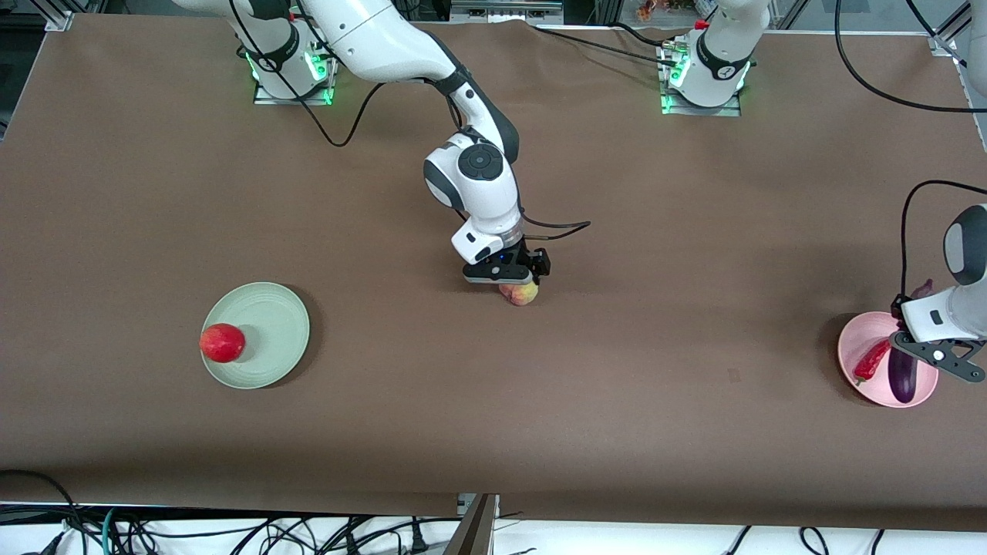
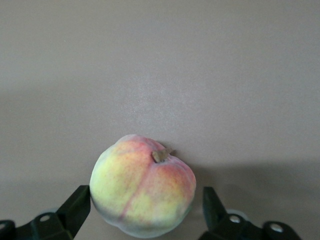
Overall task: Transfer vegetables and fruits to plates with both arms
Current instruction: 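Carry the eggplant to the pink plate while the right gripper grasps the peach, then release the eggplant on the pink plate while the right gripper lifts the peach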
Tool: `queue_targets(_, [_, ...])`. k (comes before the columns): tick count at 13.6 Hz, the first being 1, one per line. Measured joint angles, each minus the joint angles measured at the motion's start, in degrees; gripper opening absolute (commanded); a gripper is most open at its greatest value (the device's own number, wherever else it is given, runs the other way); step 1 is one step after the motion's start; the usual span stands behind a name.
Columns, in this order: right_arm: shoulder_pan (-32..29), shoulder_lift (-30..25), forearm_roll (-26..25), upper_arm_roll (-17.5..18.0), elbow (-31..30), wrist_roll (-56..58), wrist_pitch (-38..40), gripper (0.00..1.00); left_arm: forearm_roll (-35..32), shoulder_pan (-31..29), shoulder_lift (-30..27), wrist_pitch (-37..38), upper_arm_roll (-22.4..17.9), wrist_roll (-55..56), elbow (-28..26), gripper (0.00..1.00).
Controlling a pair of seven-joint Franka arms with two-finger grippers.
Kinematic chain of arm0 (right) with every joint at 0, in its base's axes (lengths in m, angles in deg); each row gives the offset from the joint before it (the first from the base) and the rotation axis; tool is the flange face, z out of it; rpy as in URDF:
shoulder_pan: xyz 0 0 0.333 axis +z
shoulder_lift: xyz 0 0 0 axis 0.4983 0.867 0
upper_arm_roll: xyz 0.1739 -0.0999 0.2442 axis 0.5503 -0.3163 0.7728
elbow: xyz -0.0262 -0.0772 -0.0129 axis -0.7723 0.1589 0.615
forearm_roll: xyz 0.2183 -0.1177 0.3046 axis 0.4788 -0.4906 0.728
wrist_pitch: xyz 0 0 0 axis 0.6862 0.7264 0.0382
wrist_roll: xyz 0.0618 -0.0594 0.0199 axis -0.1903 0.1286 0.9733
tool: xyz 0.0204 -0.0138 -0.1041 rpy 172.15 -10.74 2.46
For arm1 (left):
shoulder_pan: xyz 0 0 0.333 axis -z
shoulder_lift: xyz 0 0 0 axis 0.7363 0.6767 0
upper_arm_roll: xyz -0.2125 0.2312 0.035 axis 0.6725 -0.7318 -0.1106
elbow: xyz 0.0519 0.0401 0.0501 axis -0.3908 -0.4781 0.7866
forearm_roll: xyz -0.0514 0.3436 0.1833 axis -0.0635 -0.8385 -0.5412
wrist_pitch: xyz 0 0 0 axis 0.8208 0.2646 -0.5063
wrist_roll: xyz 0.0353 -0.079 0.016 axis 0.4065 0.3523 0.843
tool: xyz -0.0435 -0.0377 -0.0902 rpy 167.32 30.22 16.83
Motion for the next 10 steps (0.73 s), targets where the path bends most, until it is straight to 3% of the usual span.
queue_targets(3, [0.0, 0.1, -2.5, -0.1, 0.1, -0.2, -0.9, 0.70, -0.6, -0.2, 3.4, -7.3, -3.0, -0.8, 0.0, 0.16])
queue_targets(4, [0.0, 0.1, -2.8, -0.1, 0.1, -0.2, -1.1, 0.54, -0.6, -0.2, 4.1, -8.7, -3.4, -1.0, 0.1, 0.19])
queue_targets(6, [0.1, 0.3, -3.1, -0.2, 0.1, -0.2, -2.0, 0.33, -0.6, -0.2, 4.8, -10.0, -4.0, -1.1, 0.1, 0.25])
queue_targets(7, [0.1, 0.4, -3.1, -0.2, 0.1, -0.2, -2.1, 0.27, -0.6, -0.2, 5.1, -10.8, -4.2, -1.2, 0.1, 0.39])
queue_targets(8, [0.1, 0.4, -3.1, -0.2, 0.1, -0.2, -2.1, 0.26, -0.6, -0.2, 5.4, -11.7, -4.4, -1.2, 0.1, 0.99])
queue_targets(10, [0.2, 0.4, -3.1, -0.7, 0.1, -0.2, -2.4, 0.25, -0.6, -0.2, 6.1, -13.1, -5.0, -1.2, 0.1, 1.00])
